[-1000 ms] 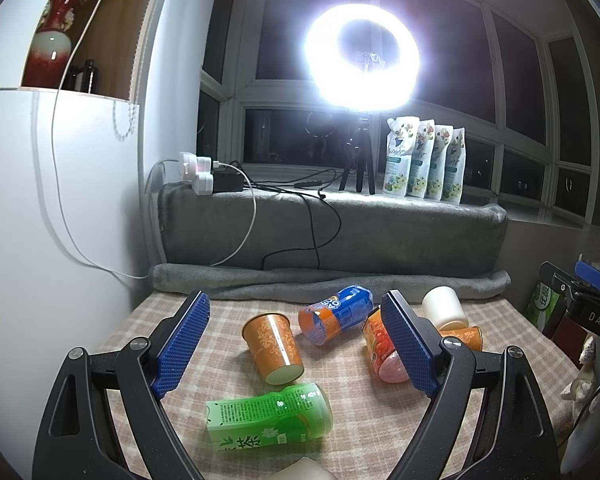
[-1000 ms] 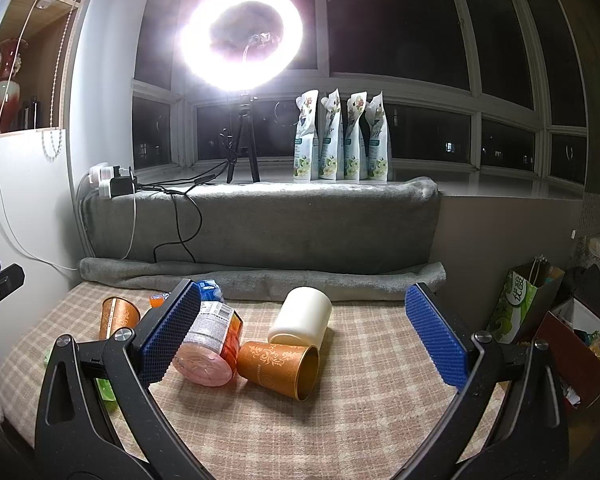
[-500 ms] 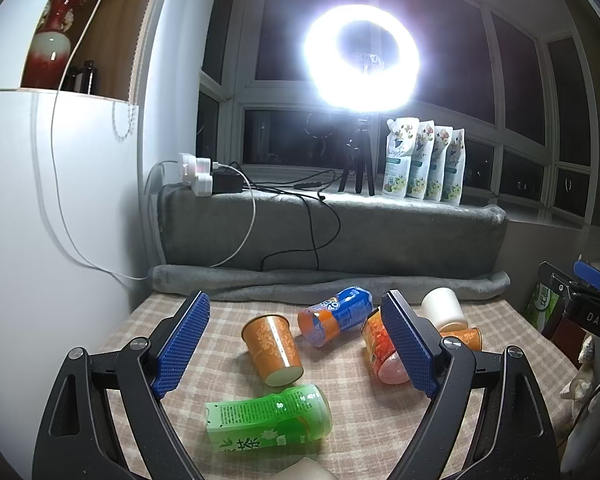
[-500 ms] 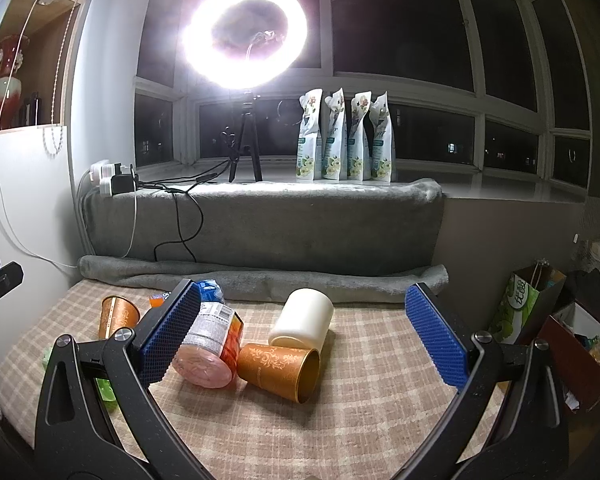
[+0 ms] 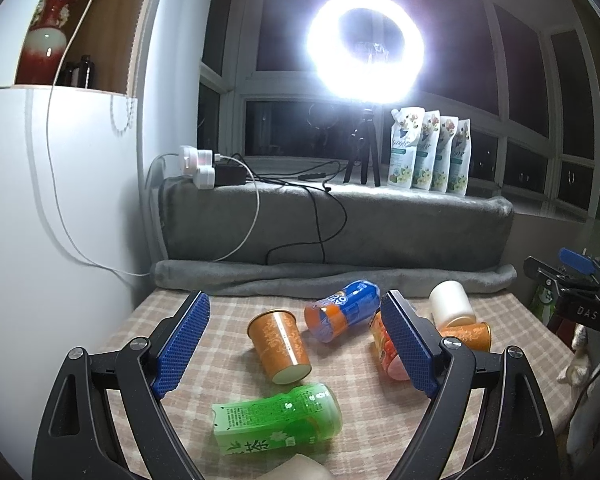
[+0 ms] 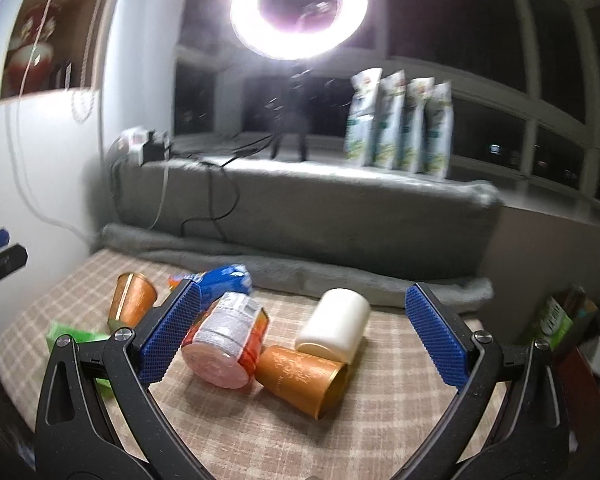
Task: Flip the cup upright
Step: 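Move the right tool down toward the lying blue-and-orange Arctic Ocean cup, then close the right gripper around the Arctic Ocean cup's body, then lift the cup with the right gripper and rotate it open end up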
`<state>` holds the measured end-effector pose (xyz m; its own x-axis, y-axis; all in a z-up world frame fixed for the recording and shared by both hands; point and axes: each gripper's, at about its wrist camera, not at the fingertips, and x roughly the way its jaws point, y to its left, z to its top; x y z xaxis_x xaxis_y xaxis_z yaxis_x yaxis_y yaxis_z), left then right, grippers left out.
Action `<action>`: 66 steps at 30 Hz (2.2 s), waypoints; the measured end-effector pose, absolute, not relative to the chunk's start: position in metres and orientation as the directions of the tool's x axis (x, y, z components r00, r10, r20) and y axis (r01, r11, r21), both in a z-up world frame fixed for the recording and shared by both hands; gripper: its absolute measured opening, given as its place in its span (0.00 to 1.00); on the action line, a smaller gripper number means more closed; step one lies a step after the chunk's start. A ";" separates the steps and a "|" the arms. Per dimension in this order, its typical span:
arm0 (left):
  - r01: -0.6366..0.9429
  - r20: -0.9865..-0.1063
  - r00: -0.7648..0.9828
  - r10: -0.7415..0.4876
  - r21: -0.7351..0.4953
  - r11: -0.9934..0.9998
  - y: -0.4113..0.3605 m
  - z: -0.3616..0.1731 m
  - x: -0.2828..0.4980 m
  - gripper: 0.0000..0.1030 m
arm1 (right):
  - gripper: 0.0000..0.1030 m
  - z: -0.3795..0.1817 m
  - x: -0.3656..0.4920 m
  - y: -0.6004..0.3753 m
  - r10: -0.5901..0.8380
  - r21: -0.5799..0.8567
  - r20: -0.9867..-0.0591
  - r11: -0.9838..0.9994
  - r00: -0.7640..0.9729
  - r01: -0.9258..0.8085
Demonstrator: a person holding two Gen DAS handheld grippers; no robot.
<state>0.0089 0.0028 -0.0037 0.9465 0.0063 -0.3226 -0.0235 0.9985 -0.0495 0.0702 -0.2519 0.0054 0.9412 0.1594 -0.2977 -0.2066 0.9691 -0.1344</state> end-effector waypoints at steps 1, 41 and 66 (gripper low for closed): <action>-0.024 -0.328 0.945 0.007 -0.048 0.999 0.004 -0.004 0.009 0.85 | 1.00 0.004 0.077 -0.249 0.179 -0.150 -0.323 0.960 0.929 -0.236; -0.127 -0.483 0.872 0.081 -0.063 0.990 0.074 -0.029 0.038 0.85 | 0.93 -0.116 0.264 -0.031 0.045 -0.416 -0.909 -0.006 0.415 -0.910; -0.172 -0.498 0.861 0.104 -0.093 0.981 0.093 -0.033 0.053 0.85 | 0.62 -0.109 0.317 0.001 0.164 -0.450 -0.872 0.100 0.461 -0.887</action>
